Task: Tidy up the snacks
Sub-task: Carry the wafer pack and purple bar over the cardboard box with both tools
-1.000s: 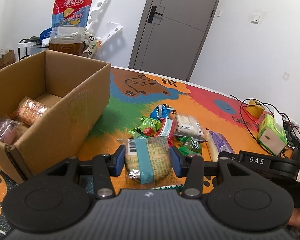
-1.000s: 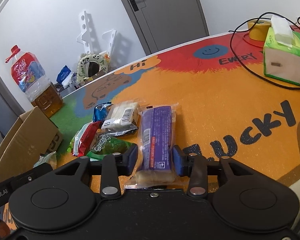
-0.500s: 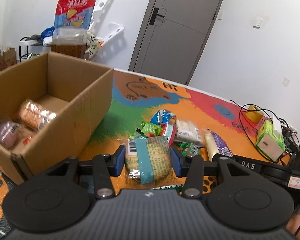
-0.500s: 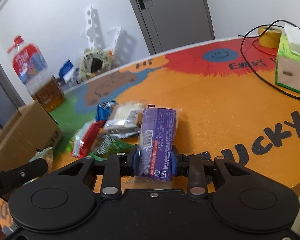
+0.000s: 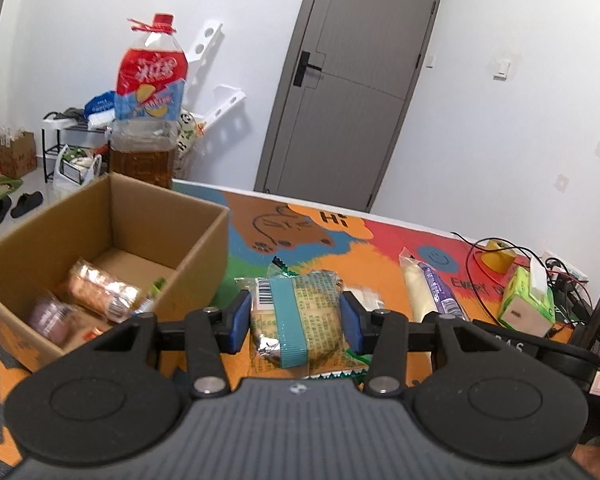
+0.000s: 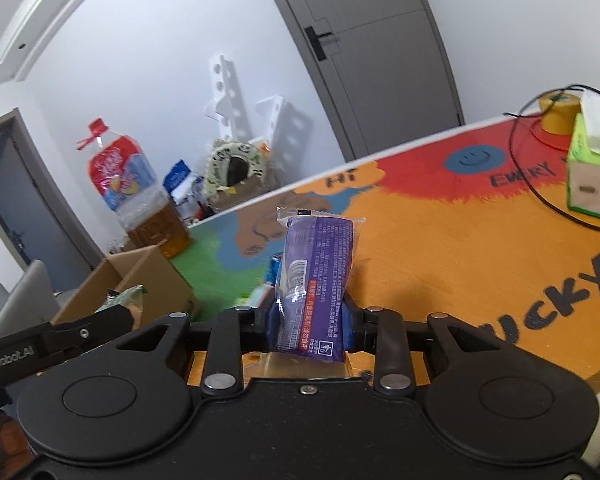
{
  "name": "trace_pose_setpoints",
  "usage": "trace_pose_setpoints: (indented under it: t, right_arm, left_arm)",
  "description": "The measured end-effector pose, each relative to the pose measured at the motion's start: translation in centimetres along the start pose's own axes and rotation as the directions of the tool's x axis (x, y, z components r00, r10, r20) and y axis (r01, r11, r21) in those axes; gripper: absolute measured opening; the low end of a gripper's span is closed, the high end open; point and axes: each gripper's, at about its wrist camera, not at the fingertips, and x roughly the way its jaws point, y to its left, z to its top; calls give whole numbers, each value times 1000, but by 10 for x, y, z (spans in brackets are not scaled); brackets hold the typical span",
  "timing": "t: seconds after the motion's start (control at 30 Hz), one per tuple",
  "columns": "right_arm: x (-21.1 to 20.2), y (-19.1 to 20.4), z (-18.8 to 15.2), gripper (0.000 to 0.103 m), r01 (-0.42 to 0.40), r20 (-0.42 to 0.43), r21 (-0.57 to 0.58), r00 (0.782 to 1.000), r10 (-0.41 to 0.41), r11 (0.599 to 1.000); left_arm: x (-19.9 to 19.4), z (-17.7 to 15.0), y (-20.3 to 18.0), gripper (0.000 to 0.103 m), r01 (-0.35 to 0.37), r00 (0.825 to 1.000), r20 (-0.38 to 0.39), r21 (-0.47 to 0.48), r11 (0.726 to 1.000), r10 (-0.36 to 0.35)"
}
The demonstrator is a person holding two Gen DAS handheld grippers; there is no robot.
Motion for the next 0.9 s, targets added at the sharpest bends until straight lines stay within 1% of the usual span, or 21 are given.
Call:
trace_pose_setpoints:
  t: [0.23, 0.5, 0.57, 0.9]
  right_arm:
    - [1, 27, 2, 30, -46, 13, -41, 999, 46, 998]
    - [2, 57, 5, 30, -88, 18, -78, 996, 89, 993]
    - [4, 62, 5, 30, -120, 8, -64, 993, 121, 991]
    - [17, 106, 1, 30, -158, -20, -123, 987, 157, 980]
  left_arm:
    - [-11, 9, 20, 46, -21, 1000, 23, -11, 1000, 21]
    - [-20, 19, 46, 46, -60, 997, 50, -37, 998, 62]
    - [-22, 21, 53, 46, -68, 996, 55, -48, 997, 71]
    - [-29, 35, 94, 46, -109, 990, 75, -99, 989, 116]
